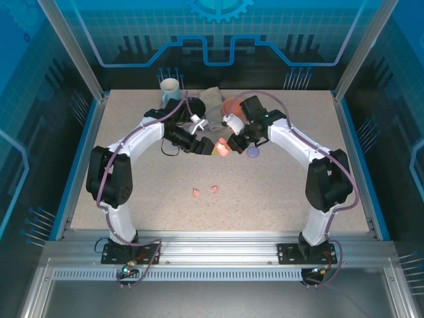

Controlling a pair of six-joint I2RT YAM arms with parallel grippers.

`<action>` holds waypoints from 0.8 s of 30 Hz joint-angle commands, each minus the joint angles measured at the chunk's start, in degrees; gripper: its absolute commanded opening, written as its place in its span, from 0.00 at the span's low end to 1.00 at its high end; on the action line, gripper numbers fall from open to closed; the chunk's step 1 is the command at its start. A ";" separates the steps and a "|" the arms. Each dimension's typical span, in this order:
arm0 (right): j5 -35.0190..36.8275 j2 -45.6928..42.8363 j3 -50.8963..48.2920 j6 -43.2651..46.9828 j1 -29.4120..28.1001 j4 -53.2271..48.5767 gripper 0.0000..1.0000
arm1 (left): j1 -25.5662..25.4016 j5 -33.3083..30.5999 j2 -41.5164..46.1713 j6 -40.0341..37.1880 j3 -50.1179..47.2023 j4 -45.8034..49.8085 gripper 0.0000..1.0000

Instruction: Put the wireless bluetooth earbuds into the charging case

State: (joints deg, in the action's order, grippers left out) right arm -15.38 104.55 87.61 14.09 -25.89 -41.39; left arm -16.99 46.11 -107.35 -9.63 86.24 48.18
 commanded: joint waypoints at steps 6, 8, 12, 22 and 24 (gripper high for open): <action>-4.11 0.65 0.99 5.49 -1.00 -2.22 0.00 | 0.81 3.72 -3.88 -4.83 5.31 6.82 0.78; -4.35 0.55 0.85 5.47 -1.43 -2.04 0.00 | 0.80 5.50 -4.64 -5.64 6.10 7.97 0.74; -4.75 0.26 0.80 5.25 -2.49 -1.63 0.00 | 0.74 7.47 -5.71 -6.59 7.20 9.22 0.73; -4.35 0.42 1.59 4.50 -4.28 -1.16 0.00 | 0.73 12.54 -8.71 -8.76 9.65 12.23 0.60; -4.22 0.45 1.79 4.51 -4.43 -1.24 0.00 | 0.78 13.36 -8.91 -9.29 9.65 12.76 0.58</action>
State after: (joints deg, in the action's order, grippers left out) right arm -18.46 104.64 87.66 18.28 -29.39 -42.41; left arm -16.71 55.57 -115.31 -16.71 94.37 58.22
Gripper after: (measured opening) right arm 0.042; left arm 0.587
